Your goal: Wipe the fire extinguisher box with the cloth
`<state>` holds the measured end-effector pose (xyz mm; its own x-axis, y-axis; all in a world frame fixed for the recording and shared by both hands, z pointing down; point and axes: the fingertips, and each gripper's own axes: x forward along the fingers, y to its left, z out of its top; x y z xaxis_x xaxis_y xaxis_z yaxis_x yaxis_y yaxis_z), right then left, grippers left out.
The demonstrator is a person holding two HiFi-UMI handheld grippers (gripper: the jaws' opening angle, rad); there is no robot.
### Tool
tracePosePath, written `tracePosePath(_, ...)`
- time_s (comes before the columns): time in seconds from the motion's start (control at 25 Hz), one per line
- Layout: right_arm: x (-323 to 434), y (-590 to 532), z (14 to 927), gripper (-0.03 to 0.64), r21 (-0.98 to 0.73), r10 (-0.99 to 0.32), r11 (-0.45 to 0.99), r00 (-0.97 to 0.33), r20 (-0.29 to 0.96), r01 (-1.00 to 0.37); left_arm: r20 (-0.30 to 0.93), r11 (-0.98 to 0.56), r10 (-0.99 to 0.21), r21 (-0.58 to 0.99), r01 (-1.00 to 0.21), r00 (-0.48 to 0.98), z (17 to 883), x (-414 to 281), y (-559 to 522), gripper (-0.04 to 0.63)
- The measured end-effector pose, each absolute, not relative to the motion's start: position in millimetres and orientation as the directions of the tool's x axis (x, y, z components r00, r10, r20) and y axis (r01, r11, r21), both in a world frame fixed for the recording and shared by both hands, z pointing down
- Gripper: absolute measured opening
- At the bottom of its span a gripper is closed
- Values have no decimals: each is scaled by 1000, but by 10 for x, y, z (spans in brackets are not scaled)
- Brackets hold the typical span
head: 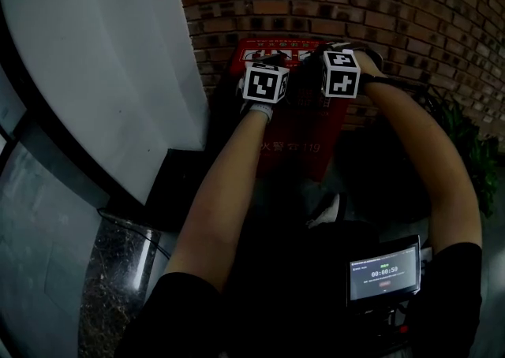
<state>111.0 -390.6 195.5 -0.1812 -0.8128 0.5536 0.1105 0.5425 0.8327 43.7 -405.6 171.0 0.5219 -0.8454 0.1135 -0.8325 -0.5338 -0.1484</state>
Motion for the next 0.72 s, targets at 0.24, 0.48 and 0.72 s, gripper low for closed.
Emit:
tracePosePath(0.24,1151,-3704,1938,21,830,-810,539,-182,557,141,120,-528,-849,-151,-836,514,1704,433,-4063,2)
tracePosePath(0.48,1392,-3879,1650,23,873,-858,484,-164,487,64,96,-520,-854,-148,-841,511,1704,440,-4047,2)
tracePosePath(0.72,1647,-4259,1469,21,903,-895,429,-126,428,23,75,-517,-856,-192,-834,512,1710,456,-3990,2)
